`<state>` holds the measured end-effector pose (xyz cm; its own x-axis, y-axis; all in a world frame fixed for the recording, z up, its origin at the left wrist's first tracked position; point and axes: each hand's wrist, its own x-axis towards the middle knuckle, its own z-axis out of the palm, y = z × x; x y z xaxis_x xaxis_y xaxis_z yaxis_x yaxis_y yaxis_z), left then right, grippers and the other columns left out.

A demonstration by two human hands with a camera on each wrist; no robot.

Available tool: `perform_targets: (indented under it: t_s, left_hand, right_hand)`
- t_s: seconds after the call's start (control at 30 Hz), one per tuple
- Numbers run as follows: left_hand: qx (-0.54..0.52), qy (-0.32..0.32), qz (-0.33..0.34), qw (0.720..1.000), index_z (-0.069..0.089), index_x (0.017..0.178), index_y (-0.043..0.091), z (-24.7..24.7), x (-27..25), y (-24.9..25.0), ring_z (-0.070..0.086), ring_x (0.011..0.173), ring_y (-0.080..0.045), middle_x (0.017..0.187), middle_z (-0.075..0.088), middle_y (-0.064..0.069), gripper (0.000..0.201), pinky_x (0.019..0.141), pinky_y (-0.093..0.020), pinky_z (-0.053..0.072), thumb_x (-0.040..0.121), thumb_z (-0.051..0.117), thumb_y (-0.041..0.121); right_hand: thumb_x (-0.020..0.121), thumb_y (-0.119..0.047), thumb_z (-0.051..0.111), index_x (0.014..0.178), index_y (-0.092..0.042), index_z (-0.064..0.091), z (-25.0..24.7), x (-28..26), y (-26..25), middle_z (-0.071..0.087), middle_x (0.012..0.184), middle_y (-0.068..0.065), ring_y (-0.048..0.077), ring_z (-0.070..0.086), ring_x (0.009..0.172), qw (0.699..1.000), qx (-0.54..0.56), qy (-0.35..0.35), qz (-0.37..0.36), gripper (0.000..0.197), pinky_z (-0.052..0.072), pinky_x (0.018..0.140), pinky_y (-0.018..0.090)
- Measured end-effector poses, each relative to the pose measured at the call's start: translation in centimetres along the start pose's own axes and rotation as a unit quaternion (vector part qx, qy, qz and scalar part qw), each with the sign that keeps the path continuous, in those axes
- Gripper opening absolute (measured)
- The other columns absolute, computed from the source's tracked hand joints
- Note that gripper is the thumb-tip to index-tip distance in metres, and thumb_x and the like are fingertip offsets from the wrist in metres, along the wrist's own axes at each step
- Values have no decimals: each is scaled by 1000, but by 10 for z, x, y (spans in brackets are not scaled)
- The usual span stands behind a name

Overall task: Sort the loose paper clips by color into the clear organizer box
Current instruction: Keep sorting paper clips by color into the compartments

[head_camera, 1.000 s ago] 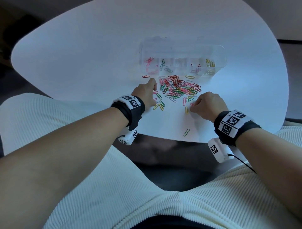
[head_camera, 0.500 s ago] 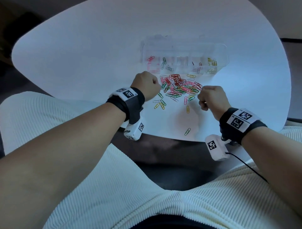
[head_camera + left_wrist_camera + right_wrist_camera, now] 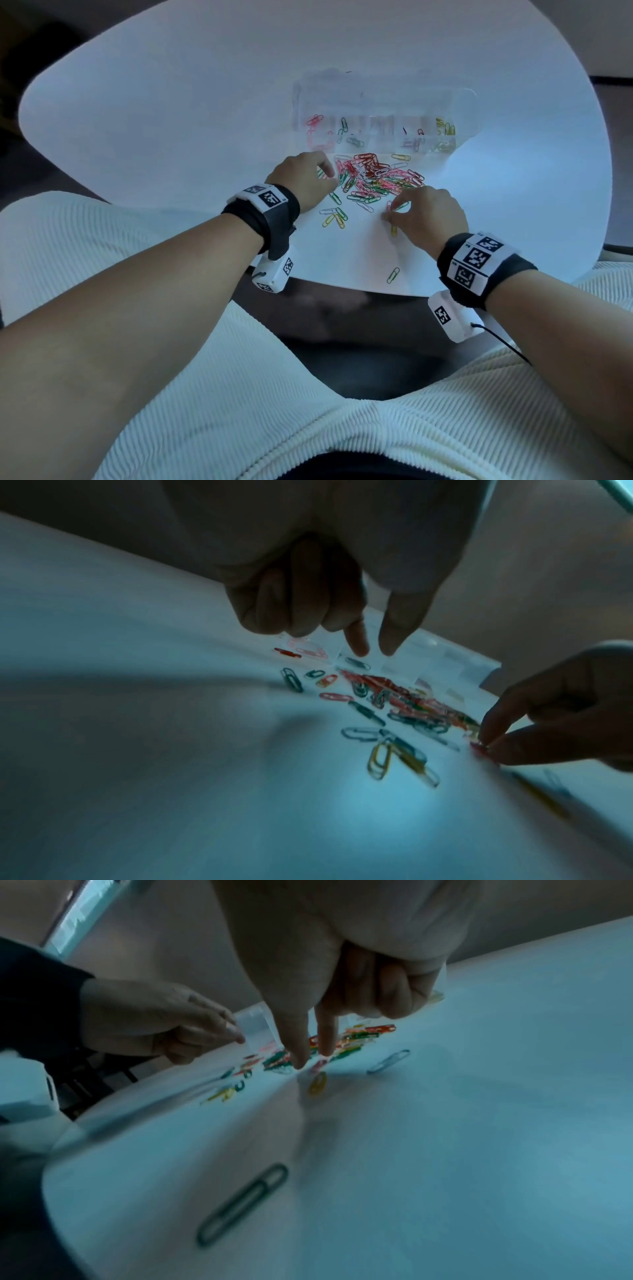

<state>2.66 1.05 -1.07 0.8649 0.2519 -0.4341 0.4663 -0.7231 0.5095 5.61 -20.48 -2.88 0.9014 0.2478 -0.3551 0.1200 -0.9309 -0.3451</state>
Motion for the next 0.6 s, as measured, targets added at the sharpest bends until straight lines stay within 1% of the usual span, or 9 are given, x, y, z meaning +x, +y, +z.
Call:
perform_targets:
  t_s: [0.07,0.13,0.23,0.3,0.37,0.4,0.5,0.57,0.6]
  left_hand:
    - [49,-7,17,999,62,110,33,2,0,-6,59,99,-23,105,63,1,24,84,-31,47,87,61,40]
    - [77,-3,27,997,62,114,36,3,1,-9,60,104,-25,117,64,-1,27,88,-33,49,87,61,39]
    - [93,0,32,995,65,114,38,3,2,-10,60,107,-24,122,64,2,26,90,-33,50,88,60,39]
    - [104,1,37,994,66,113,37,3,2,-10,60,108,-24,124,63,5,26,89,-32,49,88,60,38]
    - [123,-4,37,992,69,110,37,4,2,-11,61,105,-24,122,64,4,24,86,-31,50,87,60,37]
    - [131,-7,34,991,70,106,36,5,2,-11,62,101,-24,119,65,3,22,84,-30,50,86,61,37]
    - [143,-9,32,989,72,96,33,8,3,-11,62,92,-24,110,67,2,16,76,-28,49,85,61,36]
    - [151,-19,34,988,71,91,28,9,5,-10,60,85,-24,102,68,0,13,71,-28,47,82,62,32]
    - [152,-28,32,987,70,87,27,9,5,-10,60,83,-24,97,68,0,10,69,-27,45,81,63,31]
  right_hand:
    - [83,-37,68,91,-25,75,0,-1,1,70,87,6,26,61,73,1000,-14,1,-12,16,46,62,27]
    - [81,-31,68,87,-26,76,-1,-1,0,70,85,7,26,59,70,1000,-19,-3,-13,11,46,61,27]
    - [82,-31,67,89,-27,74,-1,0,0,70,87,7,24,56,68,999,-29,-3,-13,11,43,61,26]
    - [85,-35,66,98,-27,73,-1,0,-1,70,90,6,24,56,72,999,-25,3,-21,17,41,63,26]
    - [88,-41,64,109,-28,71,-1,-1,-1,72,96,6,25,60,79,999,-23,10,-30,26,42,66,27]
    - [89,-42,64,111,-29,71,-1,-2,-1,72,96,6,25,60,78,999,-25,10,-35,27,42,67,27]
    - [89,-39,65,103,-29,75,-1,-2,-1,71,81,6,21,53,67,999,-34,-2,-41,20,42,63,25]
    - [88,-34,66,95,-27,77,-1,-1,-2,63,69,2,21,54,64,998,-51,-11,-45,15,41,61,25]
    - [88,-32,66,92,-26,77,0,0,-3,61,66,0,22,55,65,997,-58,-15,-46,14,41,60,25]
